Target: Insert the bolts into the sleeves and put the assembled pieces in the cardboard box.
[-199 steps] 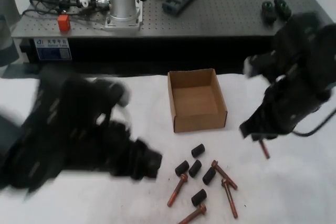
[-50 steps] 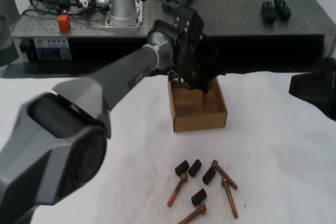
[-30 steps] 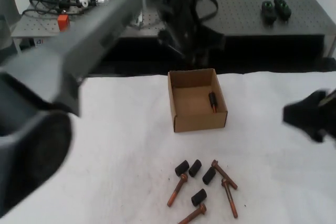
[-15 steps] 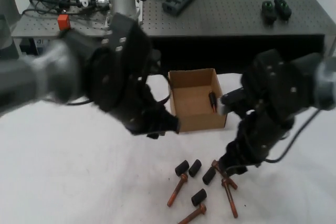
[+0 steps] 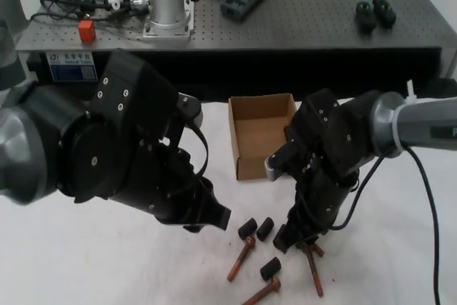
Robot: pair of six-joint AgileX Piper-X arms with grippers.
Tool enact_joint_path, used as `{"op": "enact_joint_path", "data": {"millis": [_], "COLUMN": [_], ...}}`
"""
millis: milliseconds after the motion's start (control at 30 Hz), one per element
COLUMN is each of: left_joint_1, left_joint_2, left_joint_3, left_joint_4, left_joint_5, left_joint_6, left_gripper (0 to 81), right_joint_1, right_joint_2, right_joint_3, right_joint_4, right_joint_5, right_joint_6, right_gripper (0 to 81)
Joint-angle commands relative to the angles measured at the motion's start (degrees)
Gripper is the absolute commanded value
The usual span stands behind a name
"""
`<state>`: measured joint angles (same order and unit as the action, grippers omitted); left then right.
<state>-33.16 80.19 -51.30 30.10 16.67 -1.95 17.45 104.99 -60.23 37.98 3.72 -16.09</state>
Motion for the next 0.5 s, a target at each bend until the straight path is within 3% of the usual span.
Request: {"op": "enact_joint_path", "data": {"millis": [0, 67, 233, 467], "left_joint_1": [0.1, 0.1, -1.7, -9.2], "left_joint_2": [-0.6, -0.1, 3.8, 16.7], "left_joint_3": [0.0, 0.0, -1.0, -13.3], "left_joint_4": [0.2, 0.2, 0.3, 7.9], "left_joint_5": [0.9, 3.1, 5.3, 2.8], "left_joint_6": [2.0, 2.5, 5.7, 12.5], "left_gripper": [36.5, 41.2, 40.7, 40.7], "right_joint_1": [-0.3, -0.3, -3.3, -7.0], "right_joint_2": [1.4, 0.9, -5.4, -26.2], "right_joint_3": [-0.1, -0.3, 0.7, 10.3], "right_joint_4": [-1.9, -1.9, -1.4, 1.1], "right_joint_5": [1.7, 1.8, 1.7, -4.7], "right_joint_6": [-0.7, -0.7, 2.6, 10.8], "right_gripper": [14.3, 0.6, 2.0, 2.0]}}
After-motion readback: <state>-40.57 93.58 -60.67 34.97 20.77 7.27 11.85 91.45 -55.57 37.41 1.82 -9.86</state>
